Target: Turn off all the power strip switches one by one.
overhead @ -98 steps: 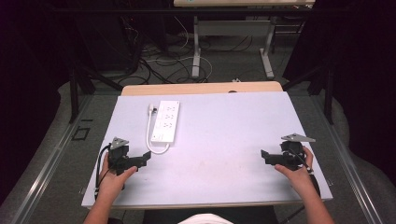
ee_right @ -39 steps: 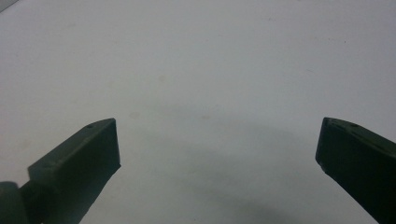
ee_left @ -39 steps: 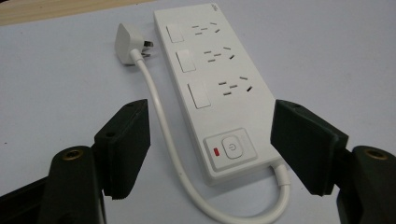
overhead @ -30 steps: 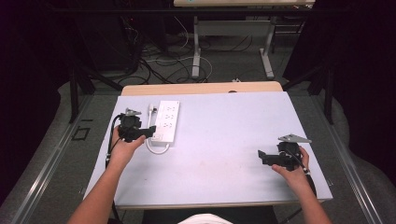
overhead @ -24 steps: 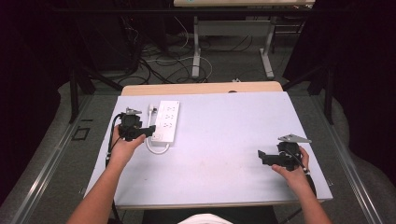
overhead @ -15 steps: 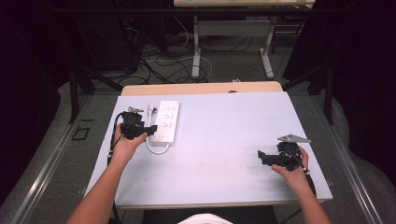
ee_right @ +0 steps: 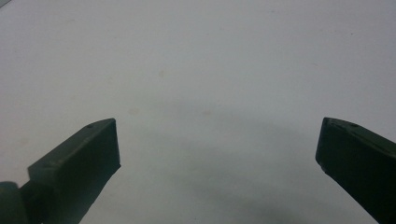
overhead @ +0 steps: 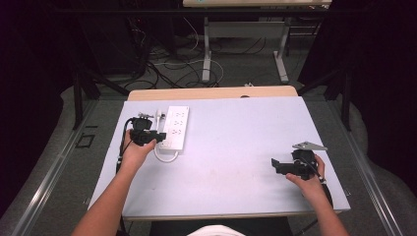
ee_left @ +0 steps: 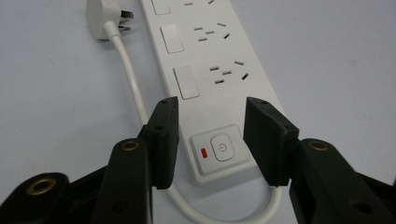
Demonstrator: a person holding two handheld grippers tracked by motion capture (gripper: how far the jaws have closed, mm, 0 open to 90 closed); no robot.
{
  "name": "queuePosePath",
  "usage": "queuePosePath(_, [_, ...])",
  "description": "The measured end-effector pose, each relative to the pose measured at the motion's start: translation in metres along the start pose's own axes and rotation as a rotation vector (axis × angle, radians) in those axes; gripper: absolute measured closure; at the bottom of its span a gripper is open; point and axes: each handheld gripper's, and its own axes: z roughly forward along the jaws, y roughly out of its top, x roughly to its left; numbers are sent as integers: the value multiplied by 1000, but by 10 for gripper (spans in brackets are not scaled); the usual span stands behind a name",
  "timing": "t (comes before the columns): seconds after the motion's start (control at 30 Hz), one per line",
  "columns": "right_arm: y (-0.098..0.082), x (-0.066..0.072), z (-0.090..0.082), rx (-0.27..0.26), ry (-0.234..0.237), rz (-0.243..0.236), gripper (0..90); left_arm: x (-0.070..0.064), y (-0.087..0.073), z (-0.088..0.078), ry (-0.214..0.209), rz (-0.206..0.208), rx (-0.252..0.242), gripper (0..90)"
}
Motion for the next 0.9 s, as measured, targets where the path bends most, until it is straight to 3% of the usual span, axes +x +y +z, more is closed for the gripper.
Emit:
queuePosePath(0.07, [0, 0, 0, 0, 2, 0, 0, 1, 0, 2, -10, -33, 20, 580])
queuePosePath(0.27, [0, 0, 0, 2, 1, 1, 0, 1, 1, 5, -22, -52, 44, 642])
queuePosePath(0.9, [-1, -1, 0, 4, 0, 1, 0, -6, 0, 18, -1, -51, 98, 863])
